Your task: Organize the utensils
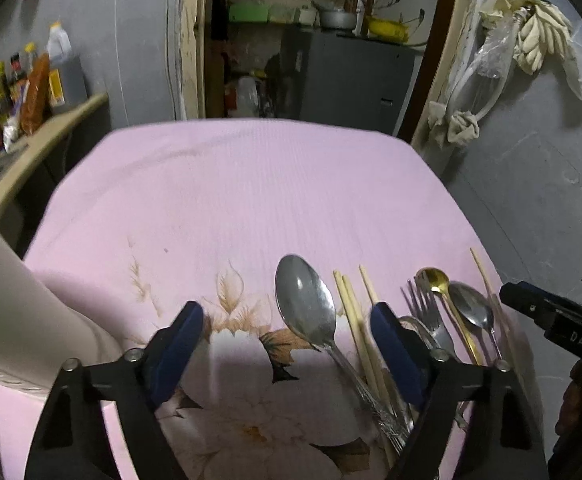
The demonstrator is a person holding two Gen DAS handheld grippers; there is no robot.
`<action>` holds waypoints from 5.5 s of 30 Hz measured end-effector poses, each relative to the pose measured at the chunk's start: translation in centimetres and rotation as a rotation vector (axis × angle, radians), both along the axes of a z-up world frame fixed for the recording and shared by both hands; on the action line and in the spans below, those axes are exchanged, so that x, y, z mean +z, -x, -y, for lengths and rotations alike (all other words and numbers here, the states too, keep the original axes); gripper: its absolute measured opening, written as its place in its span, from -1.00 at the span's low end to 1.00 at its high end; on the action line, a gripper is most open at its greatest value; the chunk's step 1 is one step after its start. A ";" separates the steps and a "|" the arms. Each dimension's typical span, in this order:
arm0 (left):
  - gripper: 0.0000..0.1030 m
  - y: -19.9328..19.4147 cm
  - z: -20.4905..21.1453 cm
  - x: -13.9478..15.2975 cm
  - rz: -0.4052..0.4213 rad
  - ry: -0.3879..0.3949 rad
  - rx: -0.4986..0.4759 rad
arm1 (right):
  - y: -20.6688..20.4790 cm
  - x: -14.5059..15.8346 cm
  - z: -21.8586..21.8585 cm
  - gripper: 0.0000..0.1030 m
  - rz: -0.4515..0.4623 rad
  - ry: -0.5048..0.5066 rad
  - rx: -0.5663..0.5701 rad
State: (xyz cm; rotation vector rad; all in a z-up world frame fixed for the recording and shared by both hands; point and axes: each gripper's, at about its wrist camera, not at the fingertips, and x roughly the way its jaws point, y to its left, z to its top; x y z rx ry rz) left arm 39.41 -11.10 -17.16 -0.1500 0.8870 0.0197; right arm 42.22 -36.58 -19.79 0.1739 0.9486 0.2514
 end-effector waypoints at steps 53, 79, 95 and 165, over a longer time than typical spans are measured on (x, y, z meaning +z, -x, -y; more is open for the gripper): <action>-0.95 9.1 -4.1 14.2 0.234 0.011 0.052 | 9.7 11.3 -3.9 -0.92 0.209 -0.389 -0.007; -0.95 8.8 -26.6 21.7 0.507 -0.083 0.315 | 4.1 20.6 -27.5 -0.92 0.592 -0.480 0.147; -0.95 7.0 -25.8 16.9 0.439 -0.211 0.336 | 3.6 17.5 -27.9 -0.91 0.528 -0.407 0.146; 0.80 11.4 -18.7 18.9 0.457 -0.006 0.180 | 12.2 23.1 -17.7 0.90 0.587 -0.095 -0.024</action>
